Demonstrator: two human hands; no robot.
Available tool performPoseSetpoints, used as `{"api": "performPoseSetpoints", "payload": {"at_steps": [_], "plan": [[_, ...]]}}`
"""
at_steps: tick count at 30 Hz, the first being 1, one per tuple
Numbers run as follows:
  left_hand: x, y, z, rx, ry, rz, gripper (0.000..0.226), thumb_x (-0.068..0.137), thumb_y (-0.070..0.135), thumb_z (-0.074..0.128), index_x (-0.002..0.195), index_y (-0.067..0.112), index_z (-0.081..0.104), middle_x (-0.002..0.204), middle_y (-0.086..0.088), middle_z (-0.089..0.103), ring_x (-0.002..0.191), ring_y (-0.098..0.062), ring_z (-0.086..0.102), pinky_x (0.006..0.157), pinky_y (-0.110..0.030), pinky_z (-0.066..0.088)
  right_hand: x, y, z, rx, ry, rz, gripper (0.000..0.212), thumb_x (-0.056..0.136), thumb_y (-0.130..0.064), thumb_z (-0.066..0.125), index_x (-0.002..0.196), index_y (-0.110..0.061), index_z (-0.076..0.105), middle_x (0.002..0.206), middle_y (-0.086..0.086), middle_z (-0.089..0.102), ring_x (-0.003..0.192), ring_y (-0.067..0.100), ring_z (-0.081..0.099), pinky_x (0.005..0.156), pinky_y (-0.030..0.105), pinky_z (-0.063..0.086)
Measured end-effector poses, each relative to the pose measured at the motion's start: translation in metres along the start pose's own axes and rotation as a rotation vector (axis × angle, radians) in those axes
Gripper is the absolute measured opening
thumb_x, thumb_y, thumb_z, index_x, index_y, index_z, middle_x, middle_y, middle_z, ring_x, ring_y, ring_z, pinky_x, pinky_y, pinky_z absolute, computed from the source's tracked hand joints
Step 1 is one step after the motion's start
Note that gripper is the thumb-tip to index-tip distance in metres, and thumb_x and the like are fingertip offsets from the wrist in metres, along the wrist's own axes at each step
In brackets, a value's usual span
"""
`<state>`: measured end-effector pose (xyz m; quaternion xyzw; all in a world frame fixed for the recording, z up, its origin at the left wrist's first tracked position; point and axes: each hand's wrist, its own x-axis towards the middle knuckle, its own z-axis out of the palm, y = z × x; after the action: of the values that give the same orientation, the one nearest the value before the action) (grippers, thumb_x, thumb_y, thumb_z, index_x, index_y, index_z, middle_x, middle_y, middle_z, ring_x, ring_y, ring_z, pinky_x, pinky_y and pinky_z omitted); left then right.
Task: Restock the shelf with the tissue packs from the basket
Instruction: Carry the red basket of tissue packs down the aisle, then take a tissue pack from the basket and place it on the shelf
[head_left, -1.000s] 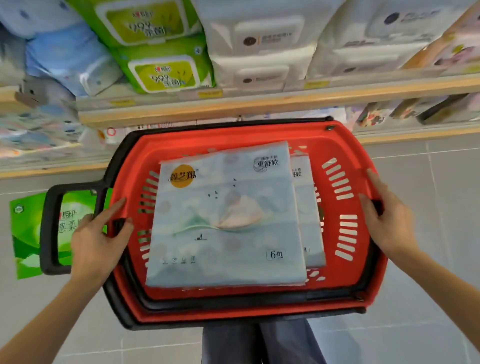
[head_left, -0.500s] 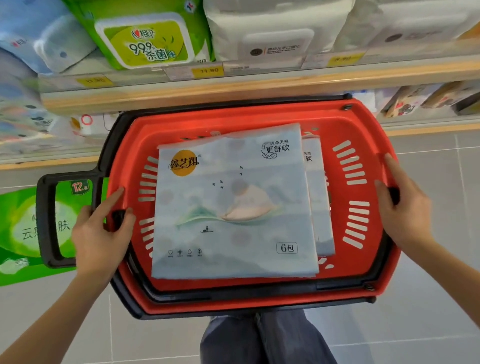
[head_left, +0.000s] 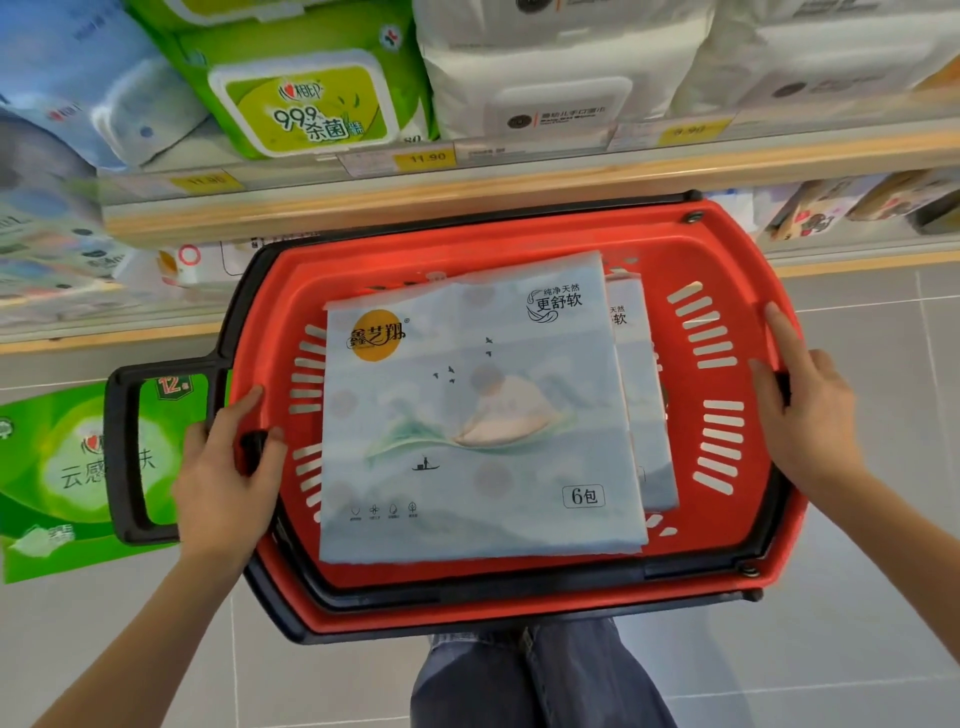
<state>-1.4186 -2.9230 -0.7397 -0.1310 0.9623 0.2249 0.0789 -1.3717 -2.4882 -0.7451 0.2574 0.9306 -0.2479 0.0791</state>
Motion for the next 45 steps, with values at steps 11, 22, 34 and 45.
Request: {"api": "performPoseSetpoints", "payload": {"at_steps": [11, 22, 34, 45], "plan": [[0.004, 0.010, -0.030, 0.053, -0.375, -0.087, 0.072, 0.086, 0.023, 0.059, 0.144, 0.038, 0.019, 0.152, -0.023, 0.012, 0.144, -0.033, 0.009, 0.110, -0.048, 0.026, -0.002, -0.028, -0.031, -0.218, -0.275, 0.118, 0.069, 0.091, -0.036, 0.044, 0.145, -0.030, 0.001, 0.137, 0.024, 0.035, 0.112, 0.045, 0.051, 0.085, 0.053, 0.048], [-0.021, 0.041, -0.057, -0.090, -0.364, 0.183, 0.060, 0.083, 0.022, 0.063, 0.138, 0.022, 0.040, 0.150, -0.019, 0.027, 0.142, -0.027, 0.019, 0.110, -0.030, 0.019, -0.042, -0.091, -0.052, -0.131, -0.381, -0.124, 0.061, 0.091, -0.029, 0.050, 0.144, -0.022, 0.021, 0.146, 0.015, 0.033, 0.123, 0.036, 0.046, 0.099, 0.047, 0.040], [-0.026, 0.049, -0.031, -0.177, -0.604, 0.125, 0.079, 0.072, 0.058, 0.056, 0.142, 0.041, 0.025, 0.146, -0.009, 0.031, 0.139, -0.021, 0.023, 0.111, -0.035, 0.026, -0.060, -0.114, -0.007, 0.054, -0.457, -0.177, 0.076, 0.082, -0.031, 0.064, 0.144, -0.031, 0.018, 0.151, 0.019, 0.017, 0.138, 0.033, 0.023, 0.104, 0.040, 0.032], [-0.018, 0.044, 0.012, -0.465, -0.564, -0.110, 0.086, 0.071, 0.042, 0.074, 0.141, 0.044, 0.023, 0.143, 0.009, 0.032, 0.132, -0.006, 0.032, 0.112, -0.032, 0.027, -0.053, -0.089, 0.025, 0.243, -0.443, -0.225, 0.091, 0.069, -0.064, 0.053, 0.144, -0.039, 0.007, 0.139, -0.008, 0.033, 0.128, 0.007, 0.028, 0.099, 0.027, 0.029]]}}
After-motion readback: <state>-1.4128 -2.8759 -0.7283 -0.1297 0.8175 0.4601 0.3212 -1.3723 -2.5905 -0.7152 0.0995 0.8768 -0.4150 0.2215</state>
